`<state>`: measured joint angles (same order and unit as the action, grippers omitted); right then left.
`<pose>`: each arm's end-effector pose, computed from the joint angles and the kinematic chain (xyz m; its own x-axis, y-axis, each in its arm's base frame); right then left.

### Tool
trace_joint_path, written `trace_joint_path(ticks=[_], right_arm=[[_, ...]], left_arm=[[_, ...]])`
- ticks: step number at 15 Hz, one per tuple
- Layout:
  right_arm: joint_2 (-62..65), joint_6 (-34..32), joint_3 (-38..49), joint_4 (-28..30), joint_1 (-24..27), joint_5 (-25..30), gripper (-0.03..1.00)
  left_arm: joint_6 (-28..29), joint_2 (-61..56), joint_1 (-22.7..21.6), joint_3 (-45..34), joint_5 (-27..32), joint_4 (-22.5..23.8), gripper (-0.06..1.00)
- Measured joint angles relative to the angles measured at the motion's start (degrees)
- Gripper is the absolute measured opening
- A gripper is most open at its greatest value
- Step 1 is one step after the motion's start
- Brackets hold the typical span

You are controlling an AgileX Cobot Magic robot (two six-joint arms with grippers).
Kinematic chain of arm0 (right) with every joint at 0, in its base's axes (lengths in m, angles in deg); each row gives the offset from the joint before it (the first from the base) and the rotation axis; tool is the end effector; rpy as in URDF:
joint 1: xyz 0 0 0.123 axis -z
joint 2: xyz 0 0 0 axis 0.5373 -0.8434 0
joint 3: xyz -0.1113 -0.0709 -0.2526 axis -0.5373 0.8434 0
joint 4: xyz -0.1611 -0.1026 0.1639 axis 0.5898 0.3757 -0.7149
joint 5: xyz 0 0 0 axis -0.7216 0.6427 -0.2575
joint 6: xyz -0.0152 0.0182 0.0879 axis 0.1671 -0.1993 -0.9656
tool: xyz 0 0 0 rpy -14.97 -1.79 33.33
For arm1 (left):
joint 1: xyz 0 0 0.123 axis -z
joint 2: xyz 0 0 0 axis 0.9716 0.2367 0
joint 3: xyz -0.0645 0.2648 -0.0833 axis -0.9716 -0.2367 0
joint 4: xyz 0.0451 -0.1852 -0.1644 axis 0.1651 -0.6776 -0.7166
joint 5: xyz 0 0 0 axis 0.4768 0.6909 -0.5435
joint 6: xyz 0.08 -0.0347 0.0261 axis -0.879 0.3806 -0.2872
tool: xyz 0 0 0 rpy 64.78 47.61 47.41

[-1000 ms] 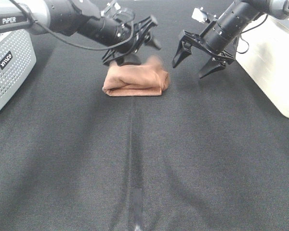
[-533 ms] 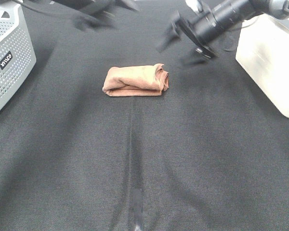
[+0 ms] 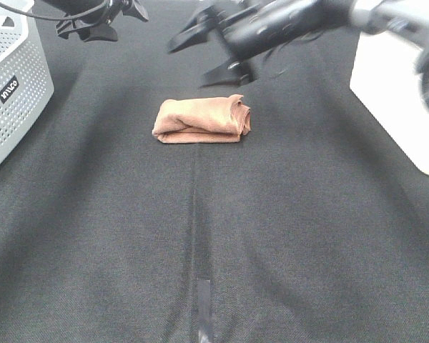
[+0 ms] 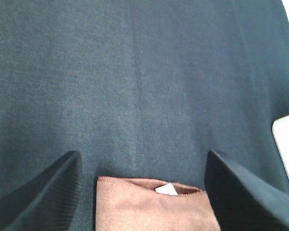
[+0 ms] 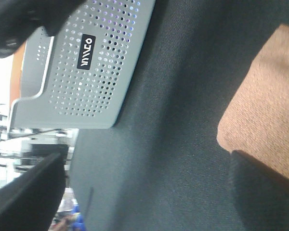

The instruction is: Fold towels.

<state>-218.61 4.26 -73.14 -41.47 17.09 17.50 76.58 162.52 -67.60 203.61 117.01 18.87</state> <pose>0.5073 0.2142 0.1674 -0.9459 -0.0042 -0.3245 -0.2814 0.5090 0.8135 0.5428 -0.1138 0.2322 -0.7316 -0.3482 -0.5861 0.0533 0.8278 -0.5584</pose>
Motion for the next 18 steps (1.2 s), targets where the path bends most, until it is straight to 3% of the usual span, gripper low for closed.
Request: trace_joint_path(ticks=[6,9,12,15,17,18], right_arm=[[-7.28,0.0,0.0,-1.43,0.86,0.23,0.85],[-7.1,0.0,0.0,-1.03,4.47,0.4,0.85],[-5.96,-0.8,0.0,3.38,8.59,3.5,0.85],[-3.61,-0.46,0.0,5.21,8.82,6.88,0.85],[2.86,-1.55,0.0,12.66,8.82,6.99,0.85],[2.86,-1.55,0.0,12.66,8.82,6.99,0.85]], left_arm=[[0.0,0.0,0.0,0.0,2.58,0.06,0.68],[0.0,0.0,0.0,0.0,3.9,0.06,0.68],[0.0,-0.57,0.0,0.0,7.33,0.29,0.68],[-0.17,-3.5,0.0,0.0,12.32,1.83,0.68],[-0.17,-7.22,0.0,0.0,19.31,7.28,0.68],[-0.17,-7.22,0.0,0.0,19.31,7.28,0.68]])
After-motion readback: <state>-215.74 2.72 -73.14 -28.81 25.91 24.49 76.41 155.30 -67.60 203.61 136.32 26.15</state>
